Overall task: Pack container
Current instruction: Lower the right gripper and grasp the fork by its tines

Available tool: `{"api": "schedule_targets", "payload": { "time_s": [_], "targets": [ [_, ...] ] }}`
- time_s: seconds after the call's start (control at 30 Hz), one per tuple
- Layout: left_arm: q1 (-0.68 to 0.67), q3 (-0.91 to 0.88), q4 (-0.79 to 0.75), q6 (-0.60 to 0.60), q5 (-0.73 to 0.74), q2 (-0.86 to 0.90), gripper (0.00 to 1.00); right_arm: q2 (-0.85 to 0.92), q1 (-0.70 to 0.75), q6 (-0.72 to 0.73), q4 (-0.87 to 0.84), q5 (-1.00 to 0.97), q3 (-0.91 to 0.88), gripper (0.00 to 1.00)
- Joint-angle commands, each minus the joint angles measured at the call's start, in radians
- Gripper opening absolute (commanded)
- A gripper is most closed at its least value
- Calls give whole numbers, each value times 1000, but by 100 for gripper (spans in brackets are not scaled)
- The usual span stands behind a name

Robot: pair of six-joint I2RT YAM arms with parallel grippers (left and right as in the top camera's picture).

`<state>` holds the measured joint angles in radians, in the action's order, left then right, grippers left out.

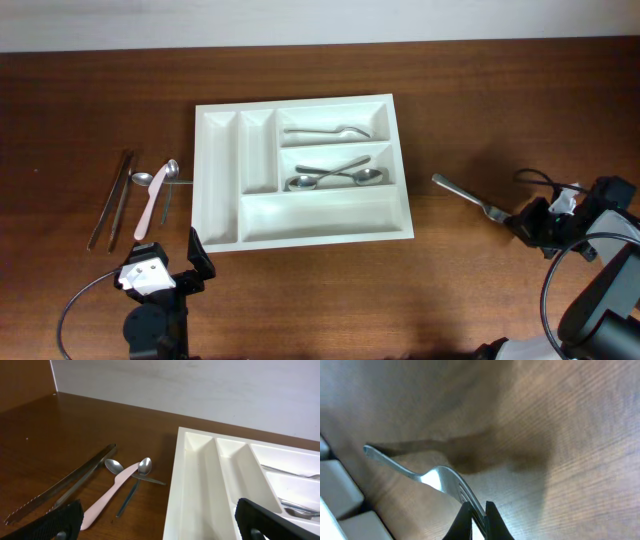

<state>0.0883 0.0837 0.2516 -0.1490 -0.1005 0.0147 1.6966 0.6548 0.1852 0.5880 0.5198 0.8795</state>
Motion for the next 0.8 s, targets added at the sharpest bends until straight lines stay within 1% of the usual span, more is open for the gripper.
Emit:
{"api": "schedule_targets", "payload": {
  "time_s": [0.0,0.1,0.4,0.53,0.77],
  "targets": [
    [6,-5,0,20,11,-8,99,10,-1,8,-26,-100,-14,4],
    [6,-5,0,20,11,-8,99,10,-1,6,-54,-80,-14,4],
    [6,-5,0,20,11,-8,99,10,-1,-29,-161,85,-7,4],
    [6,-5,-1,20,11,-8,99,10,-3,-77,-164,146,13,4],
    [6,-5,-1,20,11,-8,99,10,-47,-103,-158,189,64,4]
  ]
}}
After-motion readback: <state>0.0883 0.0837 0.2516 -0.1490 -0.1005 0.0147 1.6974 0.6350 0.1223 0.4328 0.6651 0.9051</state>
